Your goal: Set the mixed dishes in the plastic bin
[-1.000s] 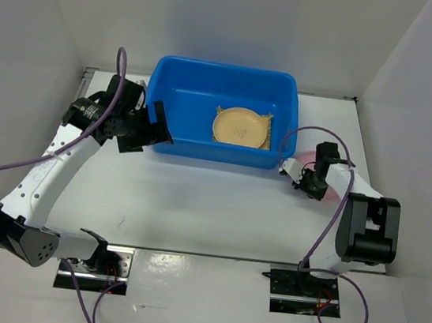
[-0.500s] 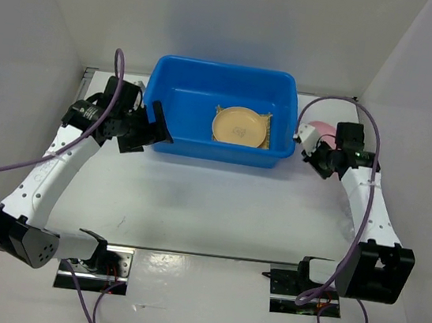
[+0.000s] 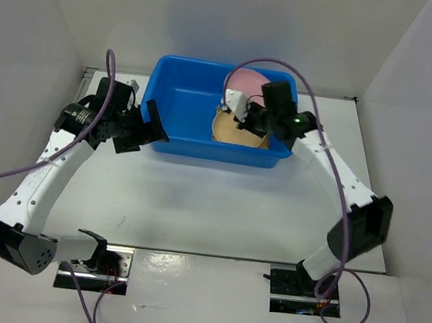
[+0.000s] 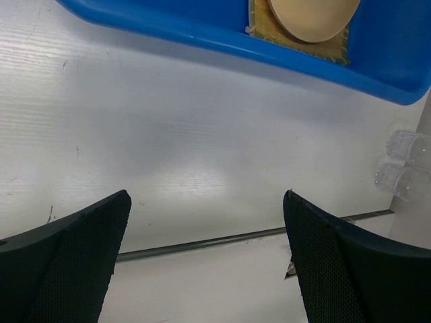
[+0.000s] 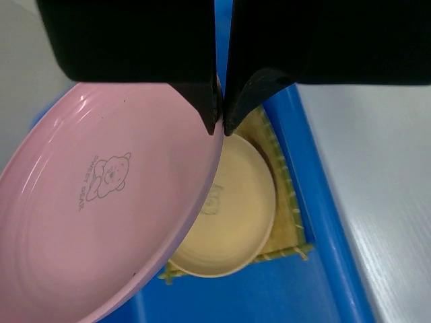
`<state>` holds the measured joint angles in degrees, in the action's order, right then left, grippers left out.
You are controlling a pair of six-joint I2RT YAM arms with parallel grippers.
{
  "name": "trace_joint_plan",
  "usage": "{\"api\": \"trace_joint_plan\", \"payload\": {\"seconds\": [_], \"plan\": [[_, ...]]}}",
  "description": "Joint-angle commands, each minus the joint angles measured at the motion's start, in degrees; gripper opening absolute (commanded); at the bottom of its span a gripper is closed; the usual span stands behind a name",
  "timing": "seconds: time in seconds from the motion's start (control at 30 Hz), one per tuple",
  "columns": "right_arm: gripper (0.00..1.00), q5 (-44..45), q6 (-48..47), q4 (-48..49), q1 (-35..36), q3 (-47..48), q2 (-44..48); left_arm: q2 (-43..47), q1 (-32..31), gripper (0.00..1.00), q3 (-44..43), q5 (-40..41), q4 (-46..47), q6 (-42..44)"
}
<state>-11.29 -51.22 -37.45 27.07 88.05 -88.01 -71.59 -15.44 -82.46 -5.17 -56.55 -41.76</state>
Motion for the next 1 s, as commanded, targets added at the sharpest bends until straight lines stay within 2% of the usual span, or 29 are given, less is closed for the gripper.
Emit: {"api": "trace_joint_plan", "payload": {"seconds": [0.0,0.23,0.37,0.53,0.57,0.6,0.67,0.73,0.8,0.87,0.9,0.93,0.97], "plan": [[0.00,2.59,0.95,3.43,2.71,3.52,-6.81,3.82,0.76,1.00,1.50,0.07,-0.30,1.06],[0.00,3.64,0.08,6.24,3.96,5.82,-19.56,9.45,3.49,1.00,4.75,1.39,-3.64,-0.07],[0.00,6.36,-1.42,10.11,3.96,3.00,-22.02,12.78,4.63,1.00,9.75,1.39,-4.27,-1.22],[0.02,7.77,-1.42,9.60,3.96,3.00,-24.05,15.78,5.68,1.00,14.16,1.39,-4.27,-3.15],[0.05,7.16,-1.42,8.63,3.96,3.53,-24.05,16.48,5.69,1.00,14.16,1.39,-4.27,-3.15],[0.14,6.11,-0.55,8.10,3.96,3.53,-24.05,16.48,5.69,1.00,14.95,1.39,-4.27,-3.15],[0.26,4.88,-0.02,6.87,3.96,3.53,-22.39,16.48,5.69,1.00,15.48,0.87,-3.74,-3.15],[0.35,4.35,1.56,6.87,4.56,3.53,-20.98,16.48,6.21,1.00,15.48,0.34,-3.13,-3.15],[0.40,3.65,4.10,5.64,4.57,4.05,-18.00,15.96,6.21,1.00,16.01,0.34,-2.60,-3.15],[0.50,3.64,6.12,4.85,4.57,4.76,-15.37,15.43,6.21,1.00,16.01,-0.28,-1.55,-3.15],[0.58,4.34,8.66,4.84,4.57,5.63,-12.13,14.91,6.21,1.00,16.01,-0.80,-1.54,-3.15],[0.72,5.65,10.25,4.84,4.57,5.64,-10.27,14.38,6.21,1.00,16.01,-0.81,-0.84,-2.63],[0.78,7.75,14.18,7.63,4.57,5.64,-6.08,14.38,6.21,1.00,16.01,-0.81,-0.84,-2.63]]}}
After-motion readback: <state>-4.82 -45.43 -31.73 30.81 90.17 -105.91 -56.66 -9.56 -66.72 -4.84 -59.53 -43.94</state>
